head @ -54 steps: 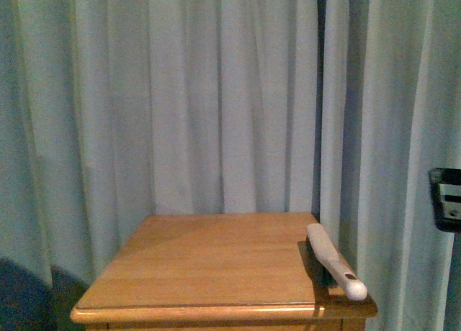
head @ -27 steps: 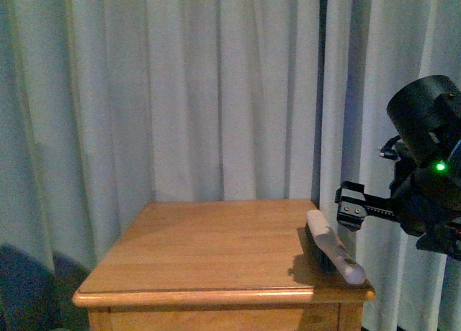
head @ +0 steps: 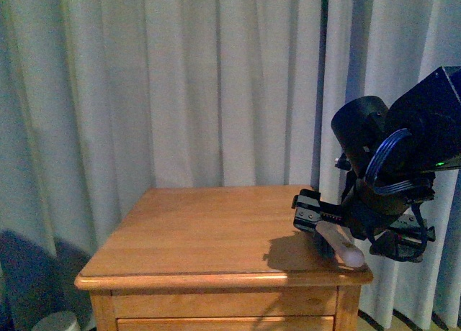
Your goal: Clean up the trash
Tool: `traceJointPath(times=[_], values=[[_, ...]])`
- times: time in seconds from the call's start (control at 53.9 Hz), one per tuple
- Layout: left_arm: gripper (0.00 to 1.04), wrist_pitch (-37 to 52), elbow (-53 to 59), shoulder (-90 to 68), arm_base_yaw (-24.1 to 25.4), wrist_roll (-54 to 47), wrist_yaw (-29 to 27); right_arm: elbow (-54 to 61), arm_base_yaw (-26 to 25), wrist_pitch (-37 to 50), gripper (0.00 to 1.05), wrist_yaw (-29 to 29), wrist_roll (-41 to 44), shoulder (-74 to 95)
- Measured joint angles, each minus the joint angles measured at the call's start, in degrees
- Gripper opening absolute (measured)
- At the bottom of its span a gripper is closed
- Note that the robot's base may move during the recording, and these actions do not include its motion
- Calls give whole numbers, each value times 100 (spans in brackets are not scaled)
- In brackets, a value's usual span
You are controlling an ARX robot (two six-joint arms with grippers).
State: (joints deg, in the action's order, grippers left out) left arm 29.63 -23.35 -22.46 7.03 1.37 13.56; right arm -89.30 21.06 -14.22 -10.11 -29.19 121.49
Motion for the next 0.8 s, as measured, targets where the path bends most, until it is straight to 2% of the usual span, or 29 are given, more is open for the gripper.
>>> traceJointPath(times=[0.093,0.557,0.705,0.798], values=[[29,0,0,0,0,0,2,-81,11,-61,90,11,-20,81],[29,0,0,0,0,0,2,-262,83,-289,23,140,-66,221],[29,0,0,0,0,0,2,15,46,-76,21,101,-31,-42],[29,0,0,0,0,0,0,503,28,391,21,-208,302,-538]])
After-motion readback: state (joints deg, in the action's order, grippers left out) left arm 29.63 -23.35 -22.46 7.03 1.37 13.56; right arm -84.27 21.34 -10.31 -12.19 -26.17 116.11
